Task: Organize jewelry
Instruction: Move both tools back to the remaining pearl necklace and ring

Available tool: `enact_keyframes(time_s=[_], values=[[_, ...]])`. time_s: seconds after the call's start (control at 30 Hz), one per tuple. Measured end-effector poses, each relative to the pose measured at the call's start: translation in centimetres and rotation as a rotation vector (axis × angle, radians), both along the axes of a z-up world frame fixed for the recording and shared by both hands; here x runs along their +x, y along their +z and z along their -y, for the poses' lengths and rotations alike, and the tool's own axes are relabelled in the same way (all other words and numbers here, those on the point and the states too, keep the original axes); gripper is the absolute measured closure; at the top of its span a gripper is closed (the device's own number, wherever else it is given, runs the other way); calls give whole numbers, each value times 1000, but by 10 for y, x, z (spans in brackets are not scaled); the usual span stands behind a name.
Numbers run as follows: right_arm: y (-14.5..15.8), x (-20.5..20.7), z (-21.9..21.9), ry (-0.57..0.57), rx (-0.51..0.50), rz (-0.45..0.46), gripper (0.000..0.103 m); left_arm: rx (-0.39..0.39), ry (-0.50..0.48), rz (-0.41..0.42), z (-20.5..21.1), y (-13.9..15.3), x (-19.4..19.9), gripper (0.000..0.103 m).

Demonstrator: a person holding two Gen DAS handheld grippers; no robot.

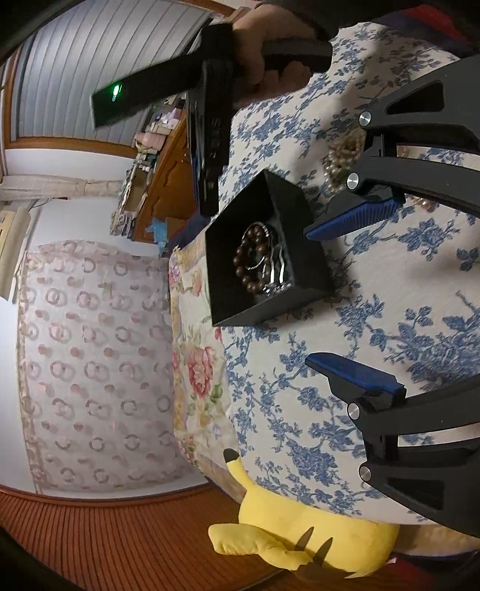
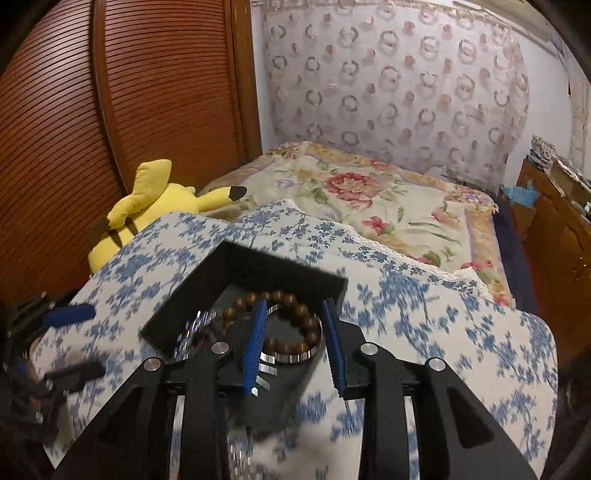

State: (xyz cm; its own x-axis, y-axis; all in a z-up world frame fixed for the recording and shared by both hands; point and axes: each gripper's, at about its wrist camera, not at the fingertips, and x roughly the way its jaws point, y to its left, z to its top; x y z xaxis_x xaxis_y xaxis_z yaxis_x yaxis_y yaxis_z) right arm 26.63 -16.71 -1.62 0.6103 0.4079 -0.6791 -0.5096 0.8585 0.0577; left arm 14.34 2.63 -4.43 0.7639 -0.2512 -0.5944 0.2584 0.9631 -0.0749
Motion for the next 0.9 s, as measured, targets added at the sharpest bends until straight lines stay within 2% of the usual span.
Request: enact_keyframes(time_s=[0.07,0.2,0.27,0.6,0.9], values=[[1,-17,9,4,-1,12,70,1,-5,-3,2,-2,-5,34],[-3,-51,25,8,12,23,70,2,-16,-13,5,-7,-12,29],[-9,-68,35,13,27,9,70,6,-27,-20,8,-11,-16,22],[-38,-122,36,77,8,-53,70,60,-71,-94,19,-29,-21,20],[-55,-138,12,159,-57,-81,70,101,-107,-142,26,-41,-22,20]])
